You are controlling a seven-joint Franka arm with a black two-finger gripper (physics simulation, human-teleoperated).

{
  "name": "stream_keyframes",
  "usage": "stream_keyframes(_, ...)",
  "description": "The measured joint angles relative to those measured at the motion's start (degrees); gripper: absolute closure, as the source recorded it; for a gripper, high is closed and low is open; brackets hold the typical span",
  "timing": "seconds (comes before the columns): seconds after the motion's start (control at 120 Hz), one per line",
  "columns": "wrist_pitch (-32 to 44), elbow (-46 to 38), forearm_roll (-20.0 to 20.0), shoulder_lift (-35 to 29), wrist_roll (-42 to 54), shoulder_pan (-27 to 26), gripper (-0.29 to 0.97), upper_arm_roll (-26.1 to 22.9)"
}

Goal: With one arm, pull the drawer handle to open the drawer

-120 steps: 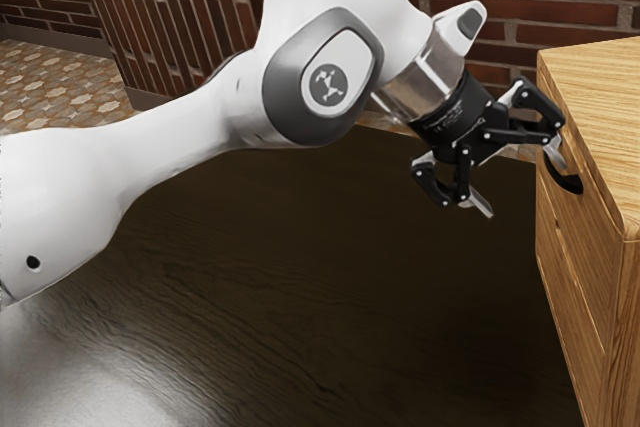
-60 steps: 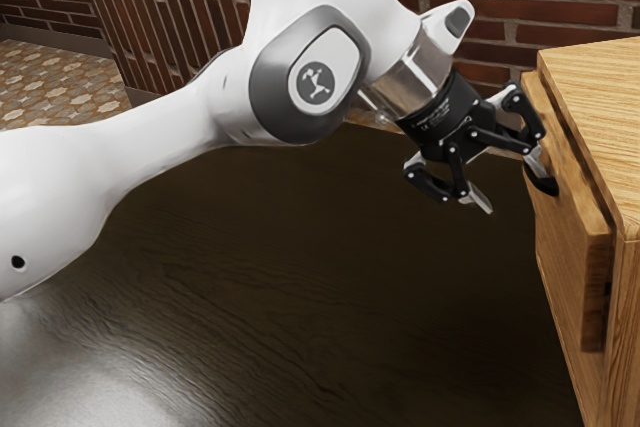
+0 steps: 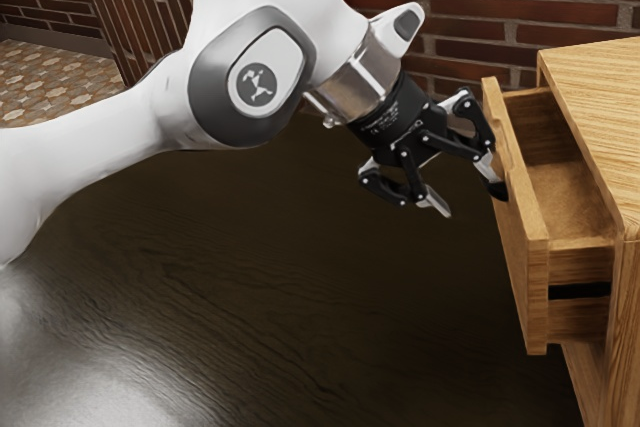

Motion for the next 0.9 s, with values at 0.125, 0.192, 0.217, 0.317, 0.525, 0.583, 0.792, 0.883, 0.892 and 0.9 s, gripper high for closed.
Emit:
stream_keyframes(0.125,0.02,-2.74,0.11,-2.36,-0.01,0.34,0.33,0.13)
stream_keyframes(0.192,0.03,-4.23,0.16,-3.79,-0.03,0.64,0.33,0.32)
stream_keyframes(0.217,0.04,-4.89,0.2,-4.47,-0.03,0.87,0.33,0.31)
stream_keyframes(0.317,0.06,-7.47,0.4,-7.24,-0.07,1.69,0.34,0.43)
stream_keyframes(0.525,0.09,-11.78,0.56,-11.54,-0.18,0.79,0.34,0.46)
stream_keyframes(0.583,0.08,-13.41,0.62,-13.22,-0.22,-0.25,0.34,0.51)
stream_keyframes(0.792,0.15,-14.76,1.08,-14.63,-0.31,-0.32,0.34,0.93)
stream_keyframes(0.883,0.29,-14.56,1.66,-14.41,-0.33,0.21,0.34,1.31)
stream_keyframes(0.892,0.3,-14.54,1.7,-14.39,-0.33,0.23,0.34,1.33)
stream_keyframes(0.9,0.31,-14.52,1.73,-14.38,-0.33,0.26,0.34,1.34)
